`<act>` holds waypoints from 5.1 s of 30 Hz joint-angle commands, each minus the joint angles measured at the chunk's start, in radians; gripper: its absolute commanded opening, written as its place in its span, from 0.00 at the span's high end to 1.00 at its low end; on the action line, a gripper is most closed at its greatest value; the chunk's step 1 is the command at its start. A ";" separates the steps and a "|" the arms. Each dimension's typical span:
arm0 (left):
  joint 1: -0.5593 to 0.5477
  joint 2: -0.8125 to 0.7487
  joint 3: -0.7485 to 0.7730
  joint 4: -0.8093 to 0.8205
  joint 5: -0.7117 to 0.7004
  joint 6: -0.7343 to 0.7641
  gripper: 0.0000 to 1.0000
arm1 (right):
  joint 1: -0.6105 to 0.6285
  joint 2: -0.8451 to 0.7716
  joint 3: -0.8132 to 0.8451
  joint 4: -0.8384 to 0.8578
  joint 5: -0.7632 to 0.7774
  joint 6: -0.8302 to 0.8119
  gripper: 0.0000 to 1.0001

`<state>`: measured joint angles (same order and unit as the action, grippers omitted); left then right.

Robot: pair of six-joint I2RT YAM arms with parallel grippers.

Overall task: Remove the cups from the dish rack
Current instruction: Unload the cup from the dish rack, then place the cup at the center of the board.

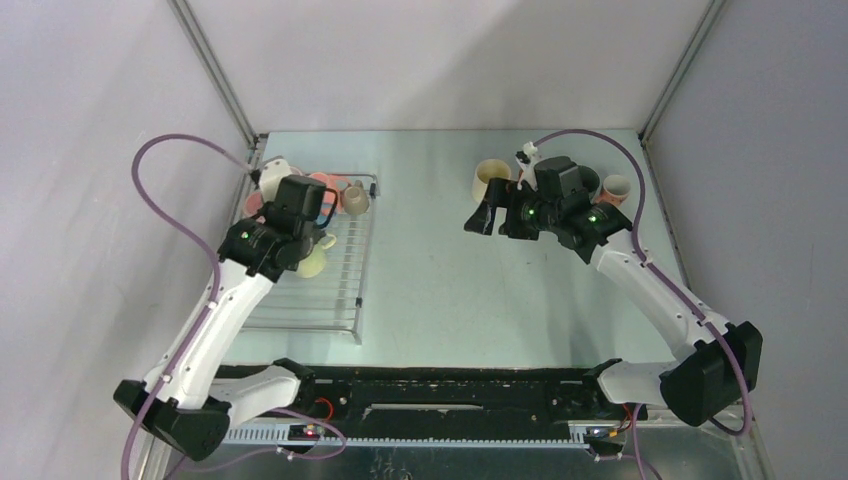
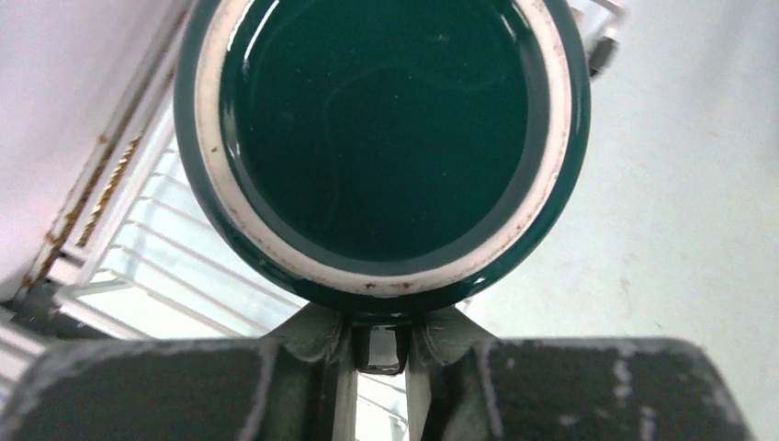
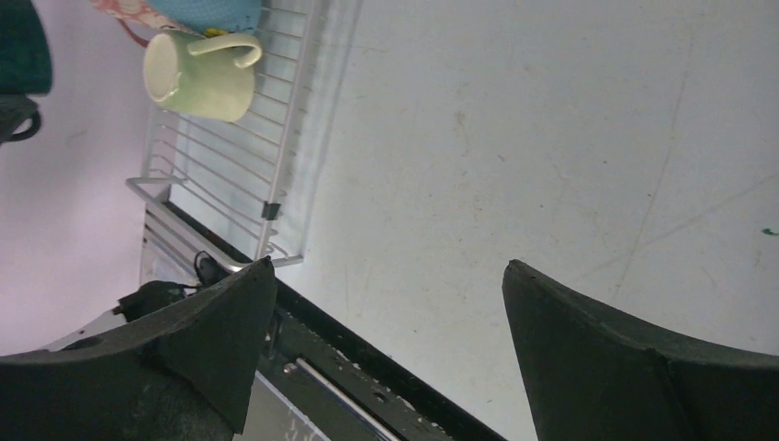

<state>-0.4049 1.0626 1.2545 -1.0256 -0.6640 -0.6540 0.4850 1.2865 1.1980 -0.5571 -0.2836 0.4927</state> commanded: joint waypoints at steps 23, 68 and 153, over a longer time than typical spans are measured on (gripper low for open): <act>-0.257 0.148 0.126 0.560 0.725 -0.148 1.00 | -0.022 -0.038 0.000 0.478 -0.277 0.388 0.00; -0.257 0.088 -0.124 0.968 1.037 -0.401 0.33 | 0.028 0.029 0.004 0.861 -0.286 0.587 1.00; -0.207 -0.146 -0.028 0.077 0.143 -0.136 0.00 | 0.136 0.919 1.060 -0.493 0.349 -0.345 0.14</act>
<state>-0.6327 0.9157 1.2510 -0.8692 -0.3656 -0.6975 0.6121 2.3638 2.2444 -1.0447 0.0689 0.1436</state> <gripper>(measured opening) 0.996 0.823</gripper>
